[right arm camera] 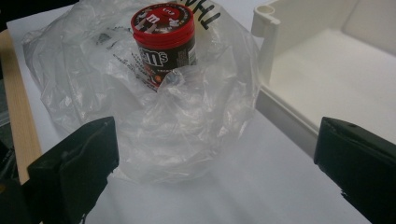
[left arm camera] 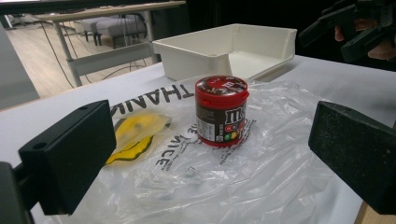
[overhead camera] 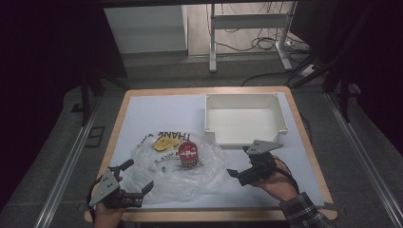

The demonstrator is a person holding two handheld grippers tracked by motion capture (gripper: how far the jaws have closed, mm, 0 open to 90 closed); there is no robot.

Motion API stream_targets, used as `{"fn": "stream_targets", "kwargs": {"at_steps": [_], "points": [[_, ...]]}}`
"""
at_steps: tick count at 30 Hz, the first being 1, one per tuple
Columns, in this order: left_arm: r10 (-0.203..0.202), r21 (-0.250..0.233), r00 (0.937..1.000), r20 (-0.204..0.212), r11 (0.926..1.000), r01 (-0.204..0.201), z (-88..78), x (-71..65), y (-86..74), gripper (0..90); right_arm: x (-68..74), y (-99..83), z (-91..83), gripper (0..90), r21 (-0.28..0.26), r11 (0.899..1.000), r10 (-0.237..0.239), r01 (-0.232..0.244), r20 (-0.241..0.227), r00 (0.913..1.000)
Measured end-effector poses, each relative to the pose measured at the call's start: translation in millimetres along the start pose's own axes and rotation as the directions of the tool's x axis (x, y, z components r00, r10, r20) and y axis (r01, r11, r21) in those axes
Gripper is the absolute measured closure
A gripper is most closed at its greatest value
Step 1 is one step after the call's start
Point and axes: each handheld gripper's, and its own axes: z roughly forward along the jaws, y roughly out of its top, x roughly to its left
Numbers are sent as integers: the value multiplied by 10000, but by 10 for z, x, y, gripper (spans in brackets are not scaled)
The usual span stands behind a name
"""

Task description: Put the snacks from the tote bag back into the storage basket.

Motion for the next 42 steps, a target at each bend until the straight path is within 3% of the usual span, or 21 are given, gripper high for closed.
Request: {"fn": "stream_targets", "kwargs": {"at_steps": [12,17,33,42], "points": [[15,4,10000,4,10000,-15,0,-1,1,7,-4,136,154,6,694,9972,-262,280,-260,9993],[23,5,10000,9,10000,-23,0,-1,1,7,27,190,232,38,1002,9923,-689,725,-387,9969],[38,13,10000,33,10000,-38,2,-4,0,7,55,366,422,69,1555,9814,-990,1126,-922,9908],[30,3,10000,39,10000,-30,1,-3,0,7,104,457,571,100,1706,9713,-1478,1658,-1133,9825]]}}
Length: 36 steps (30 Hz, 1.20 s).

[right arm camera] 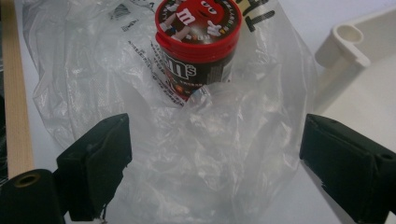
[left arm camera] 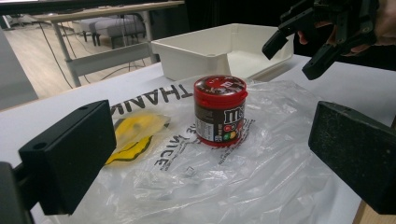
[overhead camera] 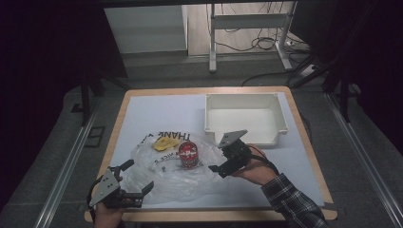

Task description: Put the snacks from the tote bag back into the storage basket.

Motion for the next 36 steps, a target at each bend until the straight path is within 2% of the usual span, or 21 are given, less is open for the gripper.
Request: {"fn": "stream_targets", "kwargs": {"at_steps": [6,19,28,36], "points": [[5,-3,10000,-1,10000,-5,-1,0,0,7,1,82,84,108,46,9994,-346,346,-117,9993],[11,-7,10000,4,10000,-11,-3,2,0,8,-1,237,310,116,13,9980,-636,637,-558,9964],[9,-14,10000,15,10000,-9,-5,2,0,8,-25,321,480,116,7,9937,-1117,1122,-894,9897],[14,-8,10000,23,10000,-14,-4,2,-1,8,-19,377,629,116,95,9909,-1332,1345,-860,9873]]}}
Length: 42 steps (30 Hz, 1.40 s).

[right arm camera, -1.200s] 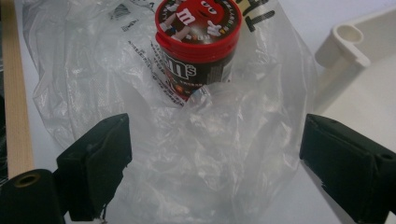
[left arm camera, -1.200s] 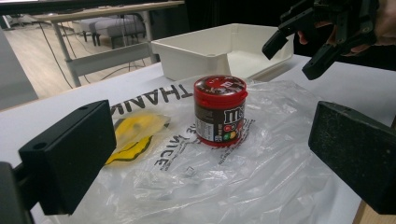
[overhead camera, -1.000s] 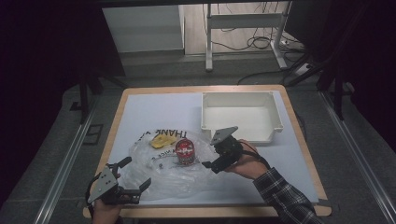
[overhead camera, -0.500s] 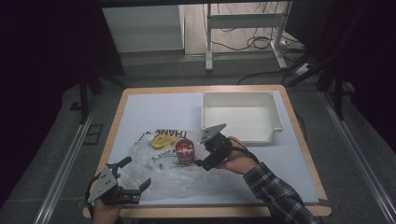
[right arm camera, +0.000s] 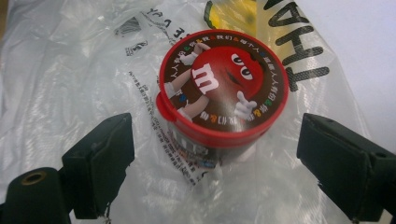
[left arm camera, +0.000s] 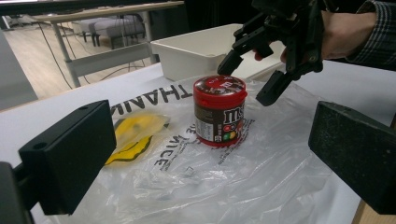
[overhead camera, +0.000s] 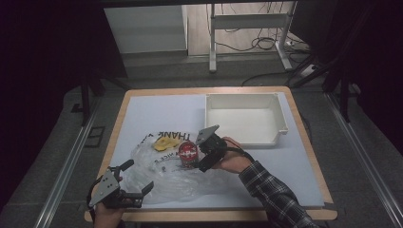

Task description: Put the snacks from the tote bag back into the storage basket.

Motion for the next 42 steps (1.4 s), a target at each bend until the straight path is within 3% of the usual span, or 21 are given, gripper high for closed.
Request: {"fn": "stream_targets", "kwargs": {"at_steps": [25,33,42], "points": [[6,-11,10000,27,10000,-6,-2,0,0,7,-84,76,416,162,415,9988,-239,260,-499,9985],[10,-10,10000,27,10000,-10,-2,-1,0,7,-85,57,457,246,376,9989,-264,282,-486,9985],[12,-6,10000,21,10000,-12,-2,0,0,7,-76,57,452,258,384,9993,30,-13,-439,9990]]}}
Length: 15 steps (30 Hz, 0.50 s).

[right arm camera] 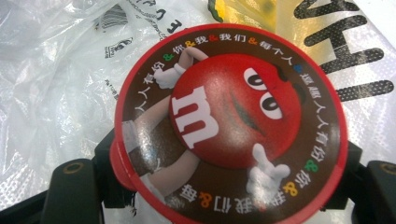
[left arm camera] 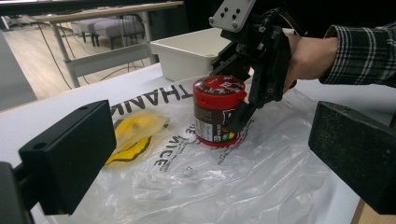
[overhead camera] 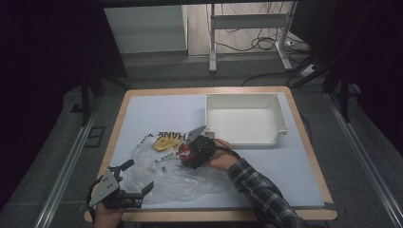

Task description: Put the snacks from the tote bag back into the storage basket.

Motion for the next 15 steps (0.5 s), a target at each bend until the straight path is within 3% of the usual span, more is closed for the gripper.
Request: {"fn": "stream_targets", "kwargs": {"at_steps": [15], "points": [[-16,-5,10000,-39,10000,16,-1,3,0,7,86,70,-134,259,-309,9986,436,-427,310,9986]]}}
